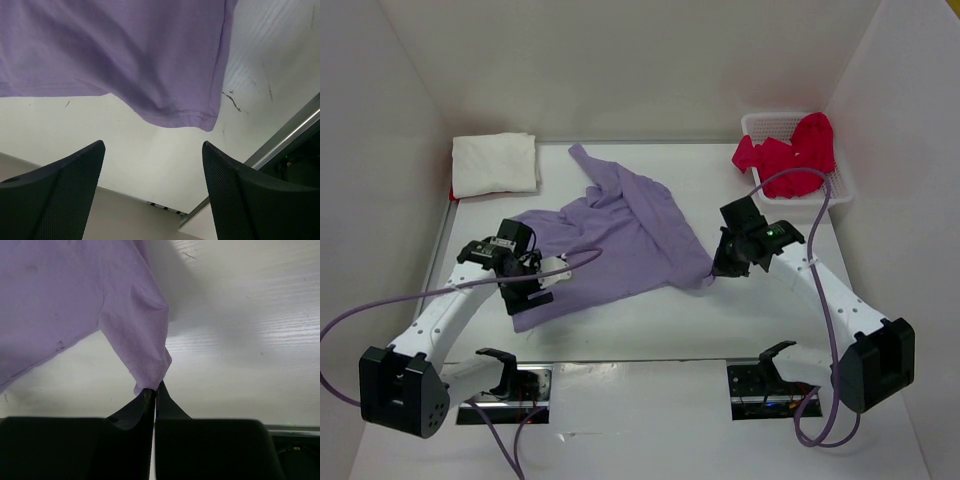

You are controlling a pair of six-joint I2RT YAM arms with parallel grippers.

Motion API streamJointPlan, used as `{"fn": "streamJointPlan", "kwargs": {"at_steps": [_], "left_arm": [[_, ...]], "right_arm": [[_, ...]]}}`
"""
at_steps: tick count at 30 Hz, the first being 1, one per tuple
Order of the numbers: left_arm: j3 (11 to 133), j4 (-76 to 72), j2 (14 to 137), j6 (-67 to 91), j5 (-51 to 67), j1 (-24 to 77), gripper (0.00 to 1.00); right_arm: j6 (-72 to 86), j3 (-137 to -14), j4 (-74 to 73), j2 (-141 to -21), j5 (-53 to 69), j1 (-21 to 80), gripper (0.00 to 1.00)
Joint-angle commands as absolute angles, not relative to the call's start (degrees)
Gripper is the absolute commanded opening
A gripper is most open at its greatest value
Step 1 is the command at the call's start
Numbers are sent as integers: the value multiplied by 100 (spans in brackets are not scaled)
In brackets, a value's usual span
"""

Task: Fold and stack the t-shirts
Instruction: Flatten out the tshirt

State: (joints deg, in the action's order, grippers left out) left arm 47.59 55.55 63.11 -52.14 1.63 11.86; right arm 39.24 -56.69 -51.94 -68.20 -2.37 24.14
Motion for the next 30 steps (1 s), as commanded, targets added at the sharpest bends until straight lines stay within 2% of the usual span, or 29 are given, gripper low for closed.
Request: {"fn": "streamJointPlan", "kwargs": {"at_steps": [1, 7, 10, 12, 13, 17, 22, 30], "left_arm": [[4693, 5783, 6258, -5475, 281, 1309, 86], [4562, 5408, 6714, -5933, 54, 1626, 86], [4465, 4309, 7249, -5872, -886, 1679, 87], [4797, 3878, 7943, -5539, -967, 1416, 87], [5425, 3876, 8476, -5154, -862, 1285, 87], [6702, 3631, 9368, -4343, -300, 748, 84], [7250, 3226, 10394, -4008, -825, 765, 84], [7435, 2593, 11784, -4087, -1573, 984, 84]], "right_arm": [[3885, -5845, -5186, -6847, -281, 2452, 0], [3832, -6020, -5186, -7031, -334, 2452, 0], [3832, -6212, -5247, -7084, -475, 2452, 0], [3832, -6319, -5387, -6944, -702, 2400, 0], [3771, -6424, -5562, -6891, -755, 2312, 0], [3744, -6679, -6196, -6768, -1282, 2101, 0], [3876, -6864, -6680, -6628, -1301, 2048, 0], [3876, -6346, -6680, -6267, -993, 1802, 0]]}}
